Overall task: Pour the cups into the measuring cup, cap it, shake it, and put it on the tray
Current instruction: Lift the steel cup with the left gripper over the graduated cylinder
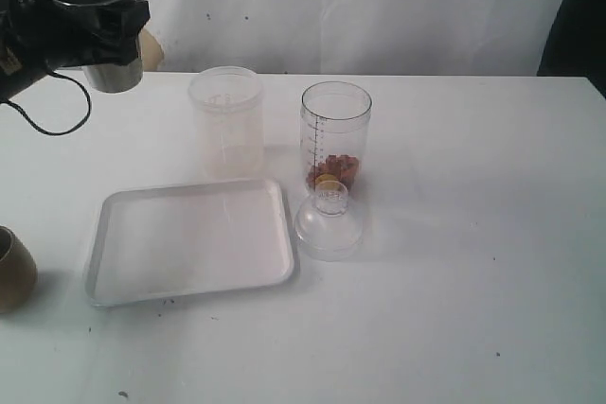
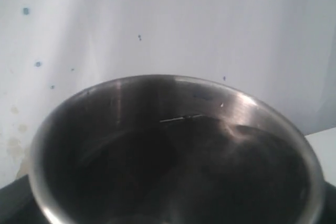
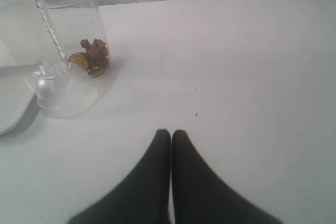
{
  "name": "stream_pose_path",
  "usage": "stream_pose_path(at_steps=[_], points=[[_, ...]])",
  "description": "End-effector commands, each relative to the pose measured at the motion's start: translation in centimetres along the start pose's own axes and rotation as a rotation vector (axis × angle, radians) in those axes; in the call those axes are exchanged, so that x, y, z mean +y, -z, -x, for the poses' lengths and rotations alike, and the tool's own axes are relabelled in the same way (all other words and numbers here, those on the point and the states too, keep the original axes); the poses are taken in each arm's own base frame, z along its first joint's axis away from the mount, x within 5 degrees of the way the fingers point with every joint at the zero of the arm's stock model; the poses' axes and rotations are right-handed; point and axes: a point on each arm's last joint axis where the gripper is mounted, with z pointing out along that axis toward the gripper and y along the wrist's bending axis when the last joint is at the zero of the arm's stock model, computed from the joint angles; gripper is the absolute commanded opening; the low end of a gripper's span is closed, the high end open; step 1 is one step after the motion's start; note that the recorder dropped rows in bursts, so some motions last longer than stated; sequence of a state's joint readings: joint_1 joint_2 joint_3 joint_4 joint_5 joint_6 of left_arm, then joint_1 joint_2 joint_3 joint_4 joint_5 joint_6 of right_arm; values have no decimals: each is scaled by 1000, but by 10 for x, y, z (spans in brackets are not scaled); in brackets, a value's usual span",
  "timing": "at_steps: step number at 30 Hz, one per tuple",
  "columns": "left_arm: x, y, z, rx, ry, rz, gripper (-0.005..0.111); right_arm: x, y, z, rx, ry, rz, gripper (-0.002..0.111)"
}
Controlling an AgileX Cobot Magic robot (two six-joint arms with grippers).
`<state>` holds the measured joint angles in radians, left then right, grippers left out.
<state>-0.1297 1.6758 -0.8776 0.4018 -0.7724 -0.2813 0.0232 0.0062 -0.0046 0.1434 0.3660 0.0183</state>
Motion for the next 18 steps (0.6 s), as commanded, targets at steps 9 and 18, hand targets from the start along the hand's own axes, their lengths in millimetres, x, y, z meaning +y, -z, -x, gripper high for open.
stream_pose_path(at_steps=[9, 18], points=[[-58, 2, 35, 91, -13, -102, 0, 0, 0, -1, -9, 0, 5, 0], [-92, -16, 49, 141, -27, -157, 0, 0, 0, -1, -9, 0, 5, 0]])
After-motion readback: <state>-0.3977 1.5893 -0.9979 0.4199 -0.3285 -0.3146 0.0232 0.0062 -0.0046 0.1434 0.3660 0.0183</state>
